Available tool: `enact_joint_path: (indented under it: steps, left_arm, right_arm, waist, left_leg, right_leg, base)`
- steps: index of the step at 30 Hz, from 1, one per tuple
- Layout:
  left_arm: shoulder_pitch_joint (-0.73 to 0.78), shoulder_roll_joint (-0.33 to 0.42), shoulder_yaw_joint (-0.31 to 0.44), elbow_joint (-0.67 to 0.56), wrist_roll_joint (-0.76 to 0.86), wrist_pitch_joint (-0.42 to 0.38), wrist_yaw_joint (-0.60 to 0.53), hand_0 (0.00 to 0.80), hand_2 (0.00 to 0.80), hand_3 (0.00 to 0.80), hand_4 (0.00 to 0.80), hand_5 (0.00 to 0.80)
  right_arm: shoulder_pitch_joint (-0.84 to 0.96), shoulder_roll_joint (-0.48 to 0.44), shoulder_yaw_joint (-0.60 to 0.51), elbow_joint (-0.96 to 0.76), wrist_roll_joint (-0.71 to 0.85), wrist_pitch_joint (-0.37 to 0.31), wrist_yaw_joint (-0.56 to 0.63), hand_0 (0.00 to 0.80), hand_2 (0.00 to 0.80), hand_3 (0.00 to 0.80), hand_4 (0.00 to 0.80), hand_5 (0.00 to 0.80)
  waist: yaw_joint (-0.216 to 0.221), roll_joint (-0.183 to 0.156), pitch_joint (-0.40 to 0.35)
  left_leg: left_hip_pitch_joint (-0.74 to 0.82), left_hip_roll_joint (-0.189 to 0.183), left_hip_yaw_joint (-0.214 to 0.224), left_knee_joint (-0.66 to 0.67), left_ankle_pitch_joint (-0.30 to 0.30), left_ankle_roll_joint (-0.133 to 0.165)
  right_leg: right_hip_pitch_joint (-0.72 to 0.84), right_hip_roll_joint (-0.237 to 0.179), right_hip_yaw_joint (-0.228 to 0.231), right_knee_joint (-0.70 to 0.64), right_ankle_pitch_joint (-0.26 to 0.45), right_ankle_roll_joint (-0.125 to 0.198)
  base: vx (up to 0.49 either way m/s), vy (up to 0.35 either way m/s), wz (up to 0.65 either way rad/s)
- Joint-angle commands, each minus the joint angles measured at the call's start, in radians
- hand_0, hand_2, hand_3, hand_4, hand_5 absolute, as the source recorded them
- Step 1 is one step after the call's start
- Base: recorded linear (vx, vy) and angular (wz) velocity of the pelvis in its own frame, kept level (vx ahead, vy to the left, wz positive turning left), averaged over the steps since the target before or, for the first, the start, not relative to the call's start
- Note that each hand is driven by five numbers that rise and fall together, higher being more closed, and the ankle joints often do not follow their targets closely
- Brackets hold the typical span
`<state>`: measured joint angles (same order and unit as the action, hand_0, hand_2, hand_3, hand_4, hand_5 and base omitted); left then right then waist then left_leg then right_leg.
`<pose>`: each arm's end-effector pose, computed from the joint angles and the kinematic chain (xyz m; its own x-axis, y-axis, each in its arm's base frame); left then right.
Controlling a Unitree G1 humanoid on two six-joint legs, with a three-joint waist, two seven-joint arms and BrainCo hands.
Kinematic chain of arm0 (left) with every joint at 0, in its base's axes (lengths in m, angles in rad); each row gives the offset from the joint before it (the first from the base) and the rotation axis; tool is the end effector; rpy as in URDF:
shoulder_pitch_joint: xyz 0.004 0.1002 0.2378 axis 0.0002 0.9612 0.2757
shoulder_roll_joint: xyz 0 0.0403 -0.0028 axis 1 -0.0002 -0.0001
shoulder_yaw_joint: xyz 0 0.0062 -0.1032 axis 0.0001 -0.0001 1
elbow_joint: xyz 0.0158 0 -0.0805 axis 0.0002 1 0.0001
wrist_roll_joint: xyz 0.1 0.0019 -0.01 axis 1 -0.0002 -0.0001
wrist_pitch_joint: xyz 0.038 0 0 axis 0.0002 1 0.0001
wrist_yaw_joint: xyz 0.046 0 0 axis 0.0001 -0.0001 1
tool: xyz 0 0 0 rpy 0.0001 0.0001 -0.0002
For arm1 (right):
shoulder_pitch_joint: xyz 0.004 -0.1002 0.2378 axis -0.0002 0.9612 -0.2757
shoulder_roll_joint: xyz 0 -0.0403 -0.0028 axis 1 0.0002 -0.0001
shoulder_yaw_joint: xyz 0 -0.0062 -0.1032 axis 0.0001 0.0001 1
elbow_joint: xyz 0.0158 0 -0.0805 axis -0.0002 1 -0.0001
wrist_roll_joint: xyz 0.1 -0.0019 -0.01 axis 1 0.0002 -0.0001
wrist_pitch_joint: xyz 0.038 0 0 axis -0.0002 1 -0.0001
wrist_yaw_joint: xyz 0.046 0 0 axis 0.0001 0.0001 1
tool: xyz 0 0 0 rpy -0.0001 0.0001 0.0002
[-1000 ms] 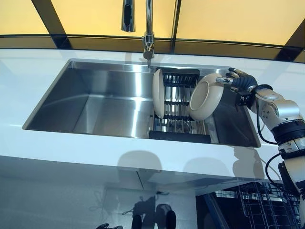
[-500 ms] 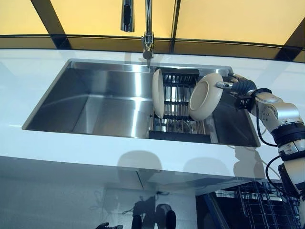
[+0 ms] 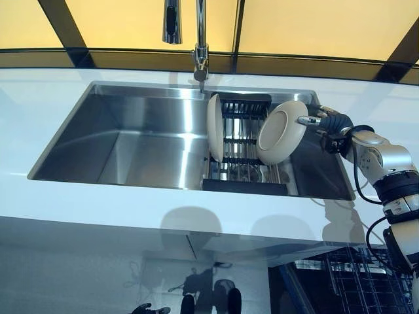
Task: Take plates into dishwasher
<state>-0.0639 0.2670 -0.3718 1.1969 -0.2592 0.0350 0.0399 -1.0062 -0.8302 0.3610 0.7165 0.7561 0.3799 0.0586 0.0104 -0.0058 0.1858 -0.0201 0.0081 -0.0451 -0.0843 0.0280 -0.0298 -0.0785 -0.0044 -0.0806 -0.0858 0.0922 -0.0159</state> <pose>0.0955 0.2159 -0.1115 0.3720 0.1566 -0.9149 0.1208 0.9691 0.2150 0.3352 -0.2722 0.2229 0.9897 -0.0467 -0.1357 0.0289 0.9911 -0.1300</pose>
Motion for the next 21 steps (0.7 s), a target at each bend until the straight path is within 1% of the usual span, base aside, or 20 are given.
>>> enact_joint_path:
  steps: [1,11,18,21]
  left_arm:
    - [-0.027,0.026,-0.037,0.047,-0.02,0.002,0.008,0.0,0.0,0.0,0.0,0.0]
    - [-0.029,0.029,-0.037,0.047,-0.018,0.007,0.004,0.0,0.0,0.0,0.0,0.0]
    - [-0.026,0.029,-0.039,0.046,-0.012,0.008,0.005,0.0,0.0,0.0,0.0,0.0]
    - [-0.024,0.03,-0.04,0.044,-0.01,0.008,0.001,0.0,0.0,0.0,0.0,0.0]
  right_arm:
    - [-0.032,-0.015,0.023,0.005,-0.033,-0.003,0.03,0.0,0.0,0.0,0.0,0.0]
    - [-0.034,-0.004,0.03,-0.007,-0.029,0.012,0.054,0.0,0.0,0.0,0.0,0.0]
    - [-0.034,0.003,0.03,-0.017,0.007,0.014,0.069,0.0,0.0,0.0,0.0,0.0]
    - [-0.036,0.014,0.027,-0.038,0.058,0.026,0.069,0.0,0.0,0.0,0.0,0.0]
  waist:
    - [0.004,-0.027,-0.017]
    - [0.006,-0.029,-0.018]
    - [0.009,-0.031,-0.018]
    - [0.01,-0.032,-0.019]
  left_leg:
    - [-0.039,-0.039,0.037,-0.003,-0.015,0.044]
    - [-0.035,-0.039,0.037,-0.003,-0.015,0.045]
    - [-0.034,-0.039,0.036,-0.003,-0.014,0.046]
    - [-0.032,-0.039,0.035,-0.003,-0.015,0.046]
  right_leg:
    - [-0.006,-0.032,0.045,-0.001,-0.008,0.045]
    - [-0.002,-0.032,0.043,-0.001,-0.009,0.043]
    - [0.0,-0.032,0.042,-0.001,-0.008,0.044]
    - [0.002,-0.031,0.041,-0.001,-0.009,0.043]
  base:
    - [0.0,0.008,-0.06]
    - [0.0,0.001,-0.01]
    - [0.0,0.0,0.0]
    - [0.0,0.0,0.0]
